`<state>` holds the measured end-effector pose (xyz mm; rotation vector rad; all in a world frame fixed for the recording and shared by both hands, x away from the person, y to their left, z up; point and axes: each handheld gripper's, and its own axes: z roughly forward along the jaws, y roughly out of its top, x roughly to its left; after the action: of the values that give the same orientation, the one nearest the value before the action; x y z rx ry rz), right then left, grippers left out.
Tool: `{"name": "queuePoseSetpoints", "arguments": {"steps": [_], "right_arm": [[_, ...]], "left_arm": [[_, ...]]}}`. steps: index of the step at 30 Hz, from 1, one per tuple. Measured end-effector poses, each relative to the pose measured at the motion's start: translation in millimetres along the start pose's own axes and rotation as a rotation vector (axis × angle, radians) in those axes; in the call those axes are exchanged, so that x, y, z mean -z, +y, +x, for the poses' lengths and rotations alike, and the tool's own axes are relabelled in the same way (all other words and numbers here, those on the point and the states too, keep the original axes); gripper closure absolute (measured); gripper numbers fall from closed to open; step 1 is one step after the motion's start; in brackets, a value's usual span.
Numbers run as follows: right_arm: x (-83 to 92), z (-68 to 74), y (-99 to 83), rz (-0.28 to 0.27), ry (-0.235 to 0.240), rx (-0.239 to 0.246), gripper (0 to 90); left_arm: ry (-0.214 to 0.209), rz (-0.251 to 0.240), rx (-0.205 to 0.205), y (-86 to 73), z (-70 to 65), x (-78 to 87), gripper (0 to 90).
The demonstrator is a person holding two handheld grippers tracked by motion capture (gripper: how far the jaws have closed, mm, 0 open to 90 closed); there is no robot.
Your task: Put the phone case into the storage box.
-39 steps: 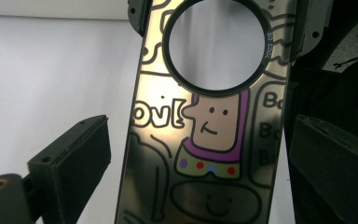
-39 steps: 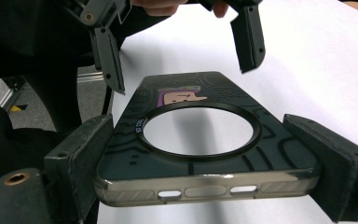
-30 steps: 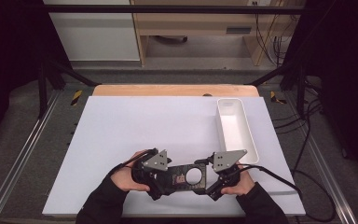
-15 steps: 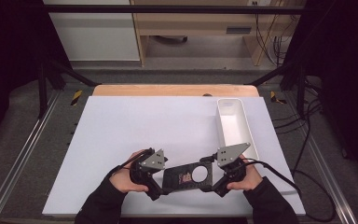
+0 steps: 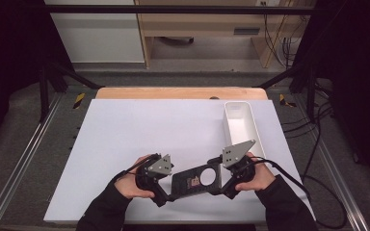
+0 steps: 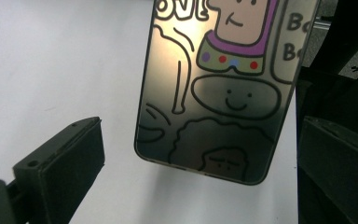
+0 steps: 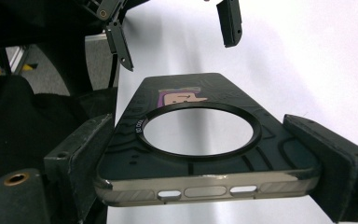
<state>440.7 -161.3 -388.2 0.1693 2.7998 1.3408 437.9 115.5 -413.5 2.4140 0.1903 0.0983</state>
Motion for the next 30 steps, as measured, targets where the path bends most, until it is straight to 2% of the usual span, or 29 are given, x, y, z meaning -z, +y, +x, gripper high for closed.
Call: {"name": "queuePoseSetpoints", "arguments": {"steps": [9, 15, 30], "right_arm": [[3.4, 0.0, 16.2, 0.096, 0.009, 0.032, 12.2], [3.5, -0.8, 25.0, 0.14, 0.014, 0.047, 12.2], [5.4, -3.4, 41.8, 0.21, 0.025, 0.065, 12.2]], "left_arm": [[-0.005, 0.045, -0.027, 9.6, -2.5, -4.1, 0.6], [-0.008, 0.066, -0.029, 13.8, -3.6, -9.1, 0.6], [-0.019, 0.084, -0.035, 27.5, -6.3, -18.0, 0.6]]}}
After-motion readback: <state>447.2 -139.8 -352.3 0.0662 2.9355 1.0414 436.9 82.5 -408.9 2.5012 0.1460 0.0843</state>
